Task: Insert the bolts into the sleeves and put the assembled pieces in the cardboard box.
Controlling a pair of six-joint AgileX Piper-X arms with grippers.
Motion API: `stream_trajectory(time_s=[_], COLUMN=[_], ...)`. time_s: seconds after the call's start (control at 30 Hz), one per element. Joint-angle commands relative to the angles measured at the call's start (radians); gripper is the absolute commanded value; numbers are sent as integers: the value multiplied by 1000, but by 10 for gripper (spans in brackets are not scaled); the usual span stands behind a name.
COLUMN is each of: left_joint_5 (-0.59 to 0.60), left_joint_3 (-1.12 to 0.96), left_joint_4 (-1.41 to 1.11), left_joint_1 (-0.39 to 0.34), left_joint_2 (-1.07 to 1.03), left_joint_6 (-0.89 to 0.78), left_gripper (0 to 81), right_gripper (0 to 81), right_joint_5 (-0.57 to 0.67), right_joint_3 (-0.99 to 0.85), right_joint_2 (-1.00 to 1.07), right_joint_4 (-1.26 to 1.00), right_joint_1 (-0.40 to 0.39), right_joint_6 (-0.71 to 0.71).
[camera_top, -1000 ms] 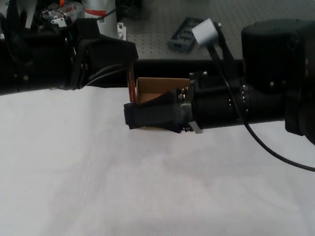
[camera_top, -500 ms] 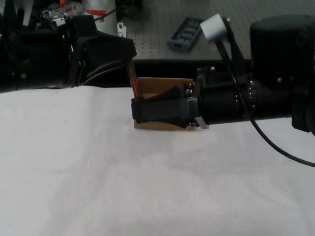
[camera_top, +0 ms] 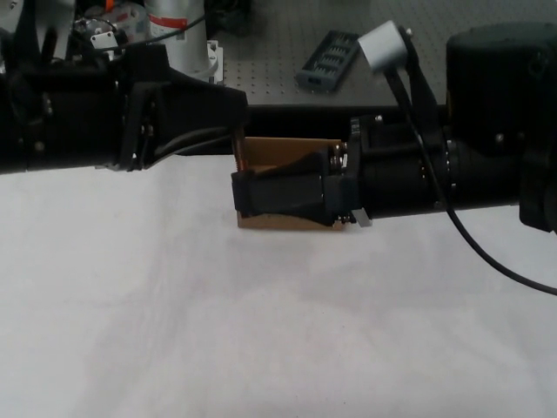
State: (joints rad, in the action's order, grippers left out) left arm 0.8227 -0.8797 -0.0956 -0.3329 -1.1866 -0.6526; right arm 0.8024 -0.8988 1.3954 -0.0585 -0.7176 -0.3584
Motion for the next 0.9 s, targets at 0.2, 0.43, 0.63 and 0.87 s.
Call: stream_trajectory(time_s=[0.2, 0.43, 0.63, 0.87], left_joint_5=[20, 85, 164, 161], left_joint_3=[-3, -3, -3, -3], left_joint_4=[46, 49, 49, 49], left_joint_1=[-5, -5, -5, -5], left_joint_2=[11, 11, 11, 11], left_joint_6=[41, 116, 114, 105], left_gripper=[6, 1, 247, 430], right_gripper=[28, 28, 28, 28], right_joint_5=[20, 20, 20, 20], right_joint_3=[-16, -16, -16, -16], right_joint_2=[-16, -16, -16, -16], right_joint_4=[-22, -22, -22, -22], right_joint_1=[7, 7, 7, 7], right_joint_6=[22, 22, 22, 22])
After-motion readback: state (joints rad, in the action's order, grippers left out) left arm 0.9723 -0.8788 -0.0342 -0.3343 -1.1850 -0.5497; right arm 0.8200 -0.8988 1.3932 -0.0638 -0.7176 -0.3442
